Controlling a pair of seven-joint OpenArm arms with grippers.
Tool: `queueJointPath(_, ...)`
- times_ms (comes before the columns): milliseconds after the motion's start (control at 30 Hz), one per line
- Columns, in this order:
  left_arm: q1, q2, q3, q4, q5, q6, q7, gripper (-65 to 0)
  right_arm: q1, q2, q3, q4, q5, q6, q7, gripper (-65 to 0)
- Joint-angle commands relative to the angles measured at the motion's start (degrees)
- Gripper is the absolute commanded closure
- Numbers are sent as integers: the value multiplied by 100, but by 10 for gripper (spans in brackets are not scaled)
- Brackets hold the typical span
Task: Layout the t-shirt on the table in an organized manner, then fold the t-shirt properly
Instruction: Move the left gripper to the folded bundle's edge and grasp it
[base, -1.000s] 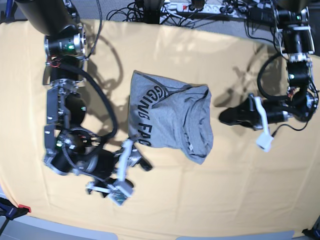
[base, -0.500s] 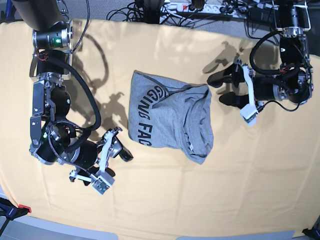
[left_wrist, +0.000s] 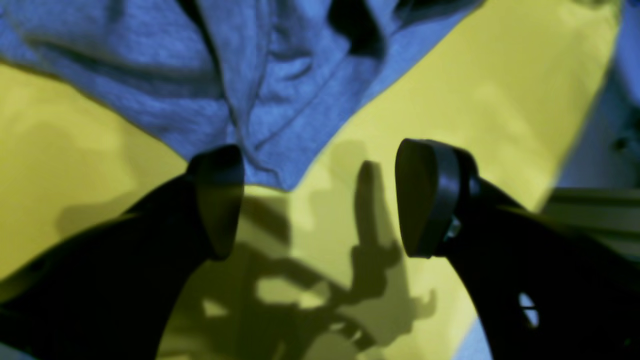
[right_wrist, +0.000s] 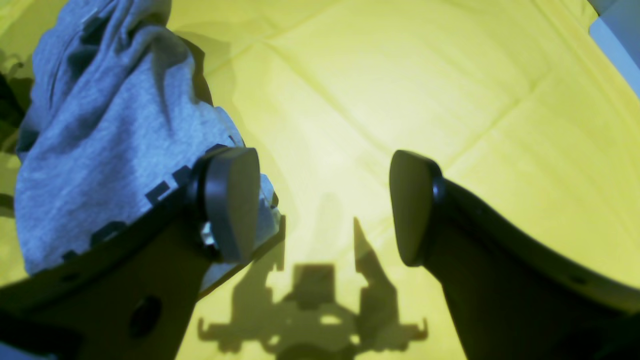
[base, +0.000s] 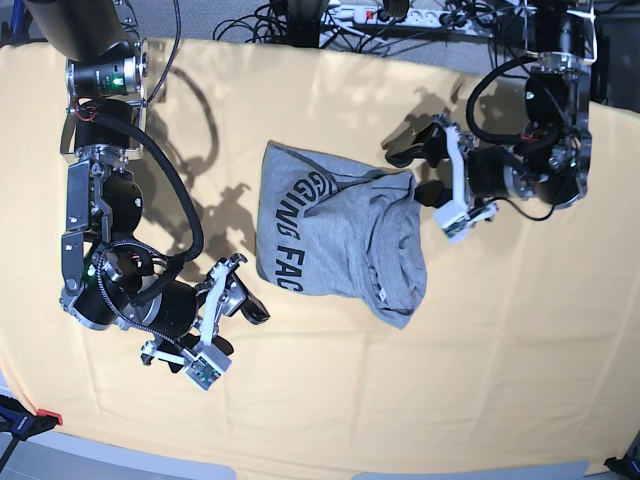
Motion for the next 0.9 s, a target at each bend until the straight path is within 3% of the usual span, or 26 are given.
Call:
queueJointPath(0,-164,-15,2,79,-28,-28,-195,-479,162,20,28,87,76,0,168,-419)
queueJointPath(67,-232,92,15,76,81,-28,-297,-462,162,17,28,87,81,-2,170,-419)
queueJointPath(133,-269,214,15,72,151,-28,-317,-371,164,17,28,87,79,-2,170,-419)
queueJointPath(233,-264,330,15,72,170,-28,-293,-65,164,20,26,87,59,2,170,-419)
queueJointPath(267,-264,332,20,72,168,-28,-269,0,164,20,28,87,59,2,170,-419)
queueJointPath(400,-269,275,17,72,81,-28,-92,0,164,20,28,87,59,2,170,-419)
queueJointPath(567,-282,4,-116,92,-671,-28,461,0,160,20,26,87,61,92,173,-419)
queueJointPath(767,-280,-70,-404,90,-732,-28,417,0,160,15,26,87,63,87,192,-419)
queueJointPath(800,-280,-68,-404,87,-732,-28,415,-60,162,0,26,87,68,87,195,-419)
queueJointPath(867,-280,-48,-393,83,-732,-28,413,-266,160,-13,26,87,85,85,192,-419)
